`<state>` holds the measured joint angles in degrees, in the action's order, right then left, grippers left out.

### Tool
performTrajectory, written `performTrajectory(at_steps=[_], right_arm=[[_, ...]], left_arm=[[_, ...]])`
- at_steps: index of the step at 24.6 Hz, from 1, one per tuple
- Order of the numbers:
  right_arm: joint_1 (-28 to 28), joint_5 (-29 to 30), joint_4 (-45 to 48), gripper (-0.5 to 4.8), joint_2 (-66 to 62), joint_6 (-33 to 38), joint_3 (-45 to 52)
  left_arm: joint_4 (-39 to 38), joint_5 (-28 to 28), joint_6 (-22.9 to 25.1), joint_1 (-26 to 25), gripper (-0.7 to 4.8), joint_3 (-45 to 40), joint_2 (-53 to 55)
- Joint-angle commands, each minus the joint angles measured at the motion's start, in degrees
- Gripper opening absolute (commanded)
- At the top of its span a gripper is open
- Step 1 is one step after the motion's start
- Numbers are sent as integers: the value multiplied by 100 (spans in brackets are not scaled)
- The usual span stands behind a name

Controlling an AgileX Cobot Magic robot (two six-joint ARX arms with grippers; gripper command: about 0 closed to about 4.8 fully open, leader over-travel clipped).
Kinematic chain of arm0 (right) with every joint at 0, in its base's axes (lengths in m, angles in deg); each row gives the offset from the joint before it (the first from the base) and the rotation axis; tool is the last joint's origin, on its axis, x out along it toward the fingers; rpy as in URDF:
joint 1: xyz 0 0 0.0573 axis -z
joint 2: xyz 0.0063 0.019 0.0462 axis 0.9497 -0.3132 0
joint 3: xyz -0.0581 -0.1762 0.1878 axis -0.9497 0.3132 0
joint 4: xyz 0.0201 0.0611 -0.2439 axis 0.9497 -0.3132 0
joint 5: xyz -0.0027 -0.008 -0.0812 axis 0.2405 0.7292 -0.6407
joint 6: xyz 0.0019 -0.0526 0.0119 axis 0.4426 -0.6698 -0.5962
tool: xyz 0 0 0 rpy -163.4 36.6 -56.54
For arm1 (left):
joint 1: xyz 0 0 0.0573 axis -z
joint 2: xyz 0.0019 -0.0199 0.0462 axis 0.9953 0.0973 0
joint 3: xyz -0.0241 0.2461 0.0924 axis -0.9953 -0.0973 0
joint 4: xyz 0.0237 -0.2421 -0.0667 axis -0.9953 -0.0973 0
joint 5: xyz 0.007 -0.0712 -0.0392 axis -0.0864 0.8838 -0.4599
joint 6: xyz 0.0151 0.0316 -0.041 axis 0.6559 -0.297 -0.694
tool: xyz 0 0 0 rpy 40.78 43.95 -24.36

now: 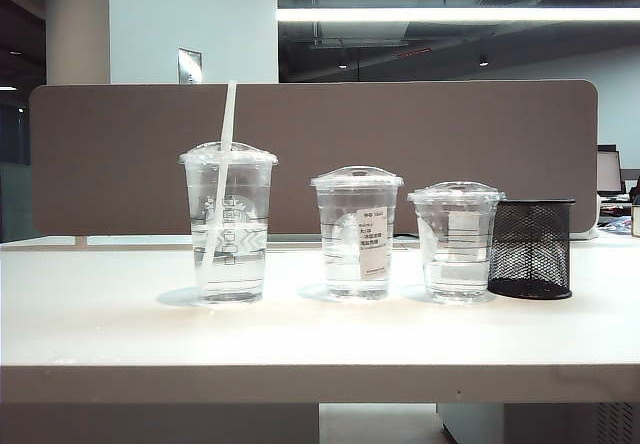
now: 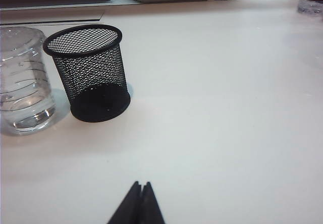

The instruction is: Pick up the straw and insert it into the large coffee cup.

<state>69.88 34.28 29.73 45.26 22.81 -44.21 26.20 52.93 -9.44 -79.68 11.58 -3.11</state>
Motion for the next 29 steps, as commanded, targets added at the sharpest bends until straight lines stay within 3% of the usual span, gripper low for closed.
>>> performTrajectory(at_steps=[1, 18, 21, 28, 29], right_arm=[[2, -24, 13, 0, 7, 26, -4], [2, -24, 22, 0, 7, 26, -11], [-2, -24, 13, 0, -7, 26, -11], [2, -26, 24, 0, 7, 26, -15], [-7, -22, 39, 0, -4, 26, -17]], left_arm=[[57, -7, 15, 0, -3, 13, 2], [52, -17, 15, 2, -3, 13, -20], [-267, -2, 42, -98, -3, 11, -866], [-710, -79, 1248, -483, -3, -26, -1676], [-680, -334, 1429, -492, -3, -101, -1696]])
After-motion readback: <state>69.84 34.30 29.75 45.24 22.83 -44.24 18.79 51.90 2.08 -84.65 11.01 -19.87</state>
